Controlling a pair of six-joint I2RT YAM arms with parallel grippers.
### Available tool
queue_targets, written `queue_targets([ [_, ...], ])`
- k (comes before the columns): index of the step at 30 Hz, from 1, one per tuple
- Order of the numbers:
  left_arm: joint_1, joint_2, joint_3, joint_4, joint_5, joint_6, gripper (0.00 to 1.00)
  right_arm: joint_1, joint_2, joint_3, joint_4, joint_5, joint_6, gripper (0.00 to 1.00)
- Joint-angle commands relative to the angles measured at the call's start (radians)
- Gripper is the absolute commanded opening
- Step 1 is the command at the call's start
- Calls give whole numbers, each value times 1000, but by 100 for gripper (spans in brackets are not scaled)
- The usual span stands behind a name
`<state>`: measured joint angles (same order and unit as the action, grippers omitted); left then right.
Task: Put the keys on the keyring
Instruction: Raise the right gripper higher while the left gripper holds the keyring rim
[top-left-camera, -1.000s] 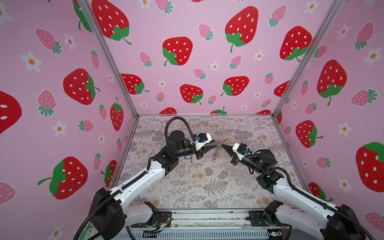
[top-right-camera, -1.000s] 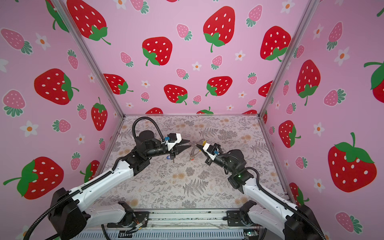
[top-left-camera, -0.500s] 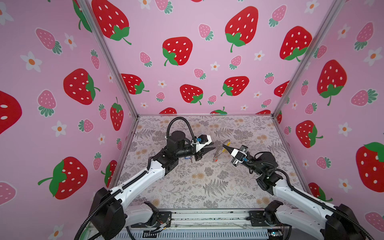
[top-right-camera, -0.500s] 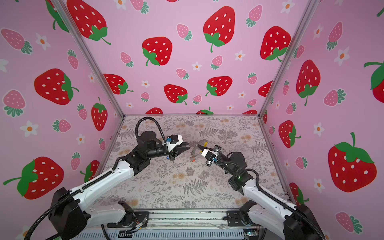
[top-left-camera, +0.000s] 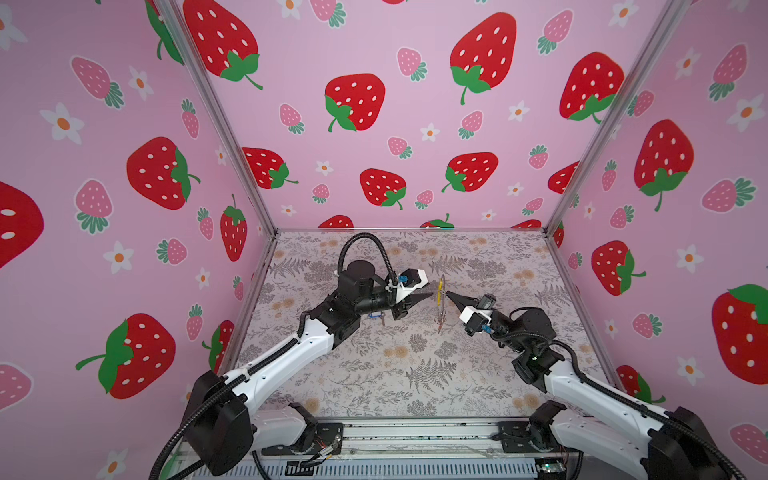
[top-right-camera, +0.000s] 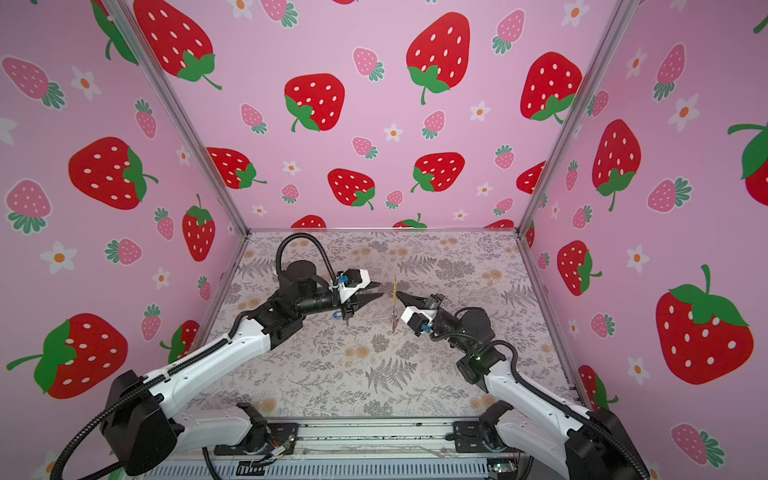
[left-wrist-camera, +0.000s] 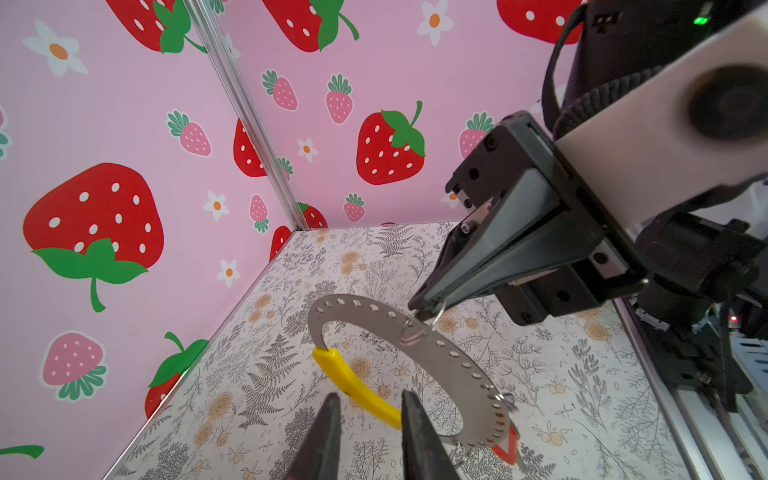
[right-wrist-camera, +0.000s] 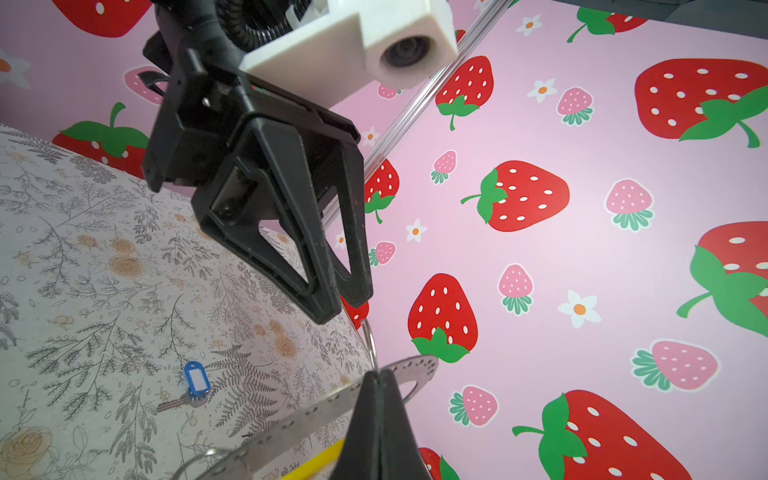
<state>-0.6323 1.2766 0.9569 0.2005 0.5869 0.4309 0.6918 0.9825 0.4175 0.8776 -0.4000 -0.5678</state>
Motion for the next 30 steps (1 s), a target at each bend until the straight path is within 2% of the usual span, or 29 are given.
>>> queue_targets([
  [1, -11, 13, 50, 9, 11, 27, 29, 3, 2, -1, 65, -16, -27, 0],
  [14, -29, 41, 74, 38, -25, 15, 31, 2, 8, 7, 51, -49, -15, 0],
  [20, -30, 42, 75, 39, 10, 18, 25, 3, 18, 22, 37, -65, 11, 0],
  [30, -31, 32, 67, 6, 40, 28, 28, 3, 22, 26, 78, -51, 67, 0],
])
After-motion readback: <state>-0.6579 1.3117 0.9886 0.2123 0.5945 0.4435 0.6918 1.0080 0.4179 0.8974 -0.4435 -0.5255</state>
